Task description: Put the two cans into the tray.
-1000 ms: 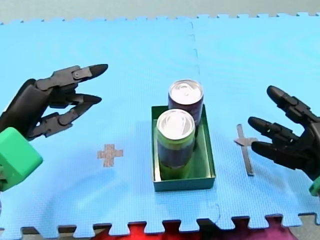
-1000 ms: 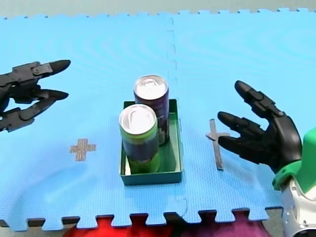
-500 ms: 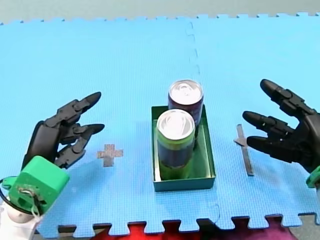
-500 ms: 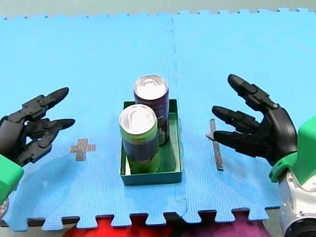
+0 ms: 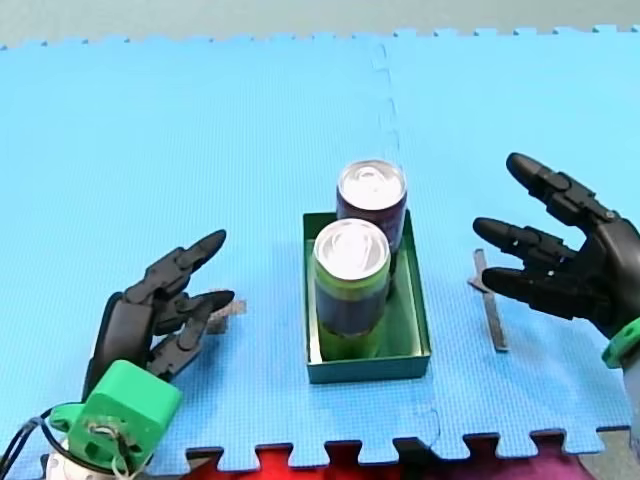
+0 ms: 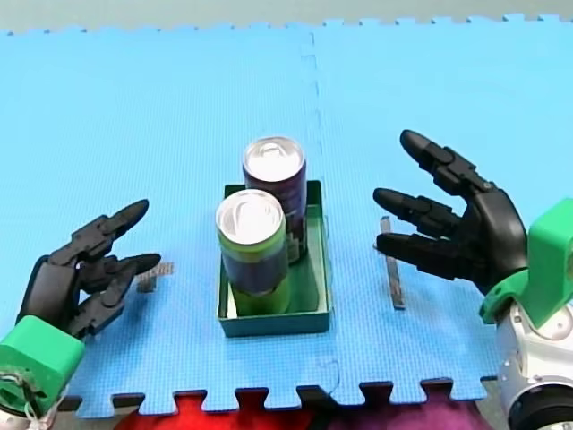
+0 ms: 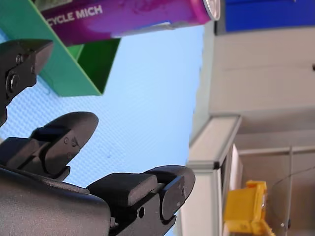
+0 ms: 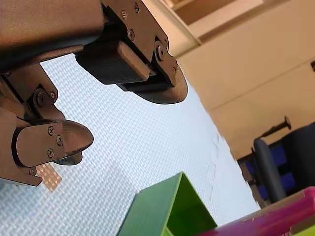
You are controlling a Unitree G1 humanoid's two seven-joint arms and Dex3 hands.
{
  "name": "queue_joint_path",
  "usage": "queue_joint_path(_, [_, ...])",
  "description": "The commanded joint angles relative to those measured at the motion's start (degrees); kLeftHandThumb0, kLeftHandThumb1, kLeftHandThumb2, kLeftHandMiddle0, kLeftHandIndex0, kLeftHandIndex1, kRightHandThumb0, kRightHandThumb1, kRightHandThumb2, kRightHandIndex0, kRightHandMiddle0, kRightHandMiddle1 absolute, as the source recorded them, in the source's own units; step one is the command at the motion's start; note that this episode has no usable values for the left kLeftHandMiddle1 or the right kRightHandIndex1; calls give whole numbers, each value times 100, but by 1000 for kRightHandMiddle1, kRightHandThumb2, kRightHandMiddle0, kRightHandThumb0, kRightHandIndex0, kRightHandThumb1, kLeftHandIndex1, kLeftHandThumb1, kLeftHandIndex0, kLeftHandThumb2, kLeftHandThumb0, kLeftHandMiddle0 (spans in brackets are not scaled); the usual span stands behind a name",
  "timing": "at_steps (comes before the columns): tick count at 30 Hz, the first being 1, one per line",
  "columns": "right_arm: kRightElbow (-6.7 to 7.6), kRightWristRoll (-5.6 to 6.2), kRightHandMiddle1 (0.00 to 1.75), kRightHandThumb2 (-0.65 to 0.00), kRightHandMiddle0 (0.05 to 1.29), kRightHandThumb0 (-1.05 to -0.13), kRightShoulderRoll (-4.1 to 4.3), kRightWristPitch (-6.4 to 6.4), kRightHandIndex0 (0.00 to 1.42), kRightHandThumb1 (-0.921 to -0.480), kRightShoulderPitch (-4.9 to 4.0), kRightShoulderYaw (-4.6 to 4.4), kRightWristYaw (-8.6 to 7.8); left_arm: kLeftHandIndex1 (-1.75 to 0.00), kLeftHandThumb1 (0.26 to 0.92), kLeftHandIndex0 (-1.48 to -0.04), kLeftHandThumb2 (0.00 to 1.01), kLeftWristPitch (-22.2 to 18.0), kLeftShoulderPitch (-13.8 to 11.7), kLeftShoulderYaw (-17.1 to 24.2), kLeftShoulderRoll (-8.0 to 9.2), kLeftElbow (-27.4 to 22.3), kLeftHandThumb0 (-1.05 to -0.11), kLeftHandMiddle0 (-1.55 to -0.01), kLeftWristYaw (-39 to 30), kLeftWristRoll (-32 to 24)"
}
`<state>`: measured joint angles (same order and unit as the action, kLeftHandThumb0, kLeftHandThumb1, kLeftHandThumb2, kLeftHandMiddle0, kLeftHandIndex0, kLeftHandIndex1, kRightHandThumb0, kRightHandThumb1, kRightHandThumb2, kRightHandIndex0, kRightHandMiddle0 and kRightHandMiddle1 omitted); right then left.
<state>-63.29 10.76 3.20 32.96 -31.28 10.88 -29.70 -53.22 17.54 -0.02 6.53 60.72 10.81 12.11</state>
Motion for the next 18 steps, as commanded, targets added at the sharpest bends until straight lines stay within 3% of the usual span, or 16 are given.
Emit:
queue_joint_path(1, [-21, 1, 2, 0, 491, -400, -6, 60, 835, -707, -31, 15, -4, 0, 921, -618, 482, -24, -5, -31, 19, -135, -1048, -1023, -34, -13])
queue_joint_path(11, [-80, 20, 3, 0, 500, -399, -5, 108, 839, -704, -18, 57, -65, 0, 921, -606, 487, -137, -155, -10, 80, -376, -1048, -1017, -322, -195])
queue_joint_path(18, [-251, 12, 4, 0, 507, -390, -3, 201, 847, -702, 30, 103, -99, 0, 921, -584, 496, -245, -439, 53, 181, -938, -1048, -1009, -591, -395])
